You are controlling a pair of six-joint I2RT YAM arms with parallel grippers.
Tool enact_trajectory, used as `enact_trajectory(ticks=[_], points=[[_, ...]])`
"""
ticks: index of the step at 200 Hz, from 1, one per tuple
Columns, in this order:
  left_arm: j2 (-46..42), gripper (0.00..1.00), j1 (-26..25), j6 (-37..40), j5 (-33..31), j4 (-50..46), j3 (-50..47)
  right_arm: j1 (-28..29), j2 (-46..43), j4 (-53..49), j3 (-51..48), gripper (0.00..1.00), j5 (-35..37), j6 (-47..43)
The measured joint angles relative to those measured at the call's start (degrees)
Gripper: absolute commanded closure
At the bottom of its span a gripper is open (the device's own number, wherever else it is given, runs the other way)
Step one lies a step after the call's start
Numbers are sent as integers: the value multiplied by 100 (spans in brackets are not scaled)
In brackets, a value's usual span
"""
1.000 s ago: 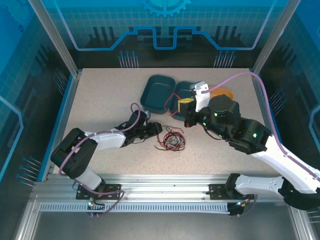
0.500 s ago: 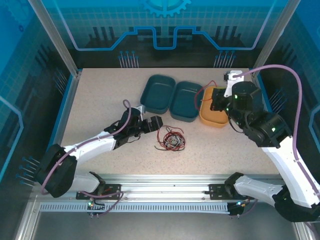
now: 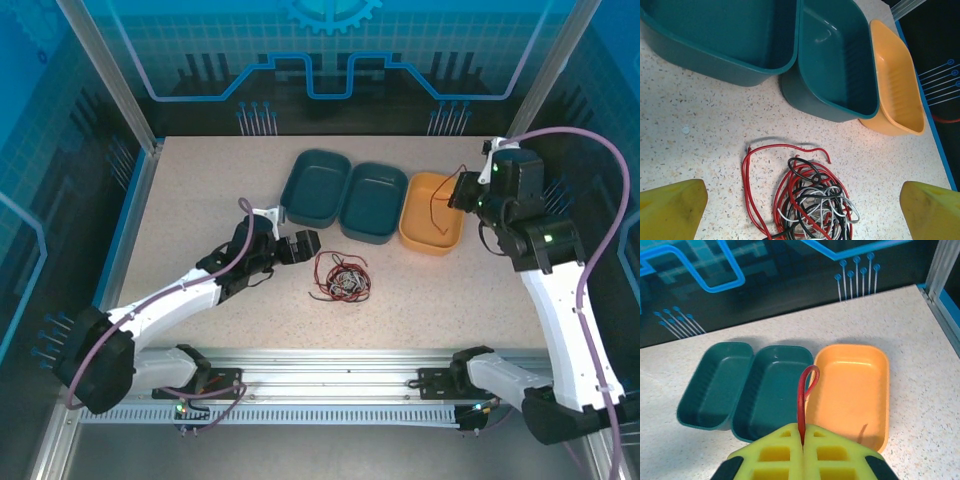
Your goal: Untangle the cables
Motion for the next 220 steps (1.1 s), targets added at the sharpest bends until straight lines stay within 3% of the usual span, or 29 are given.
enact_trajectory(ticks=[70, 220], points=[[-59, 1, 7, 57, -7, 2, -2, -804, 796, 299, -361, 100, -649, 0], [28, 1, 22, 55, 168, 33, -2, -966, 3797, 911, -175, 100, -350, -820]])
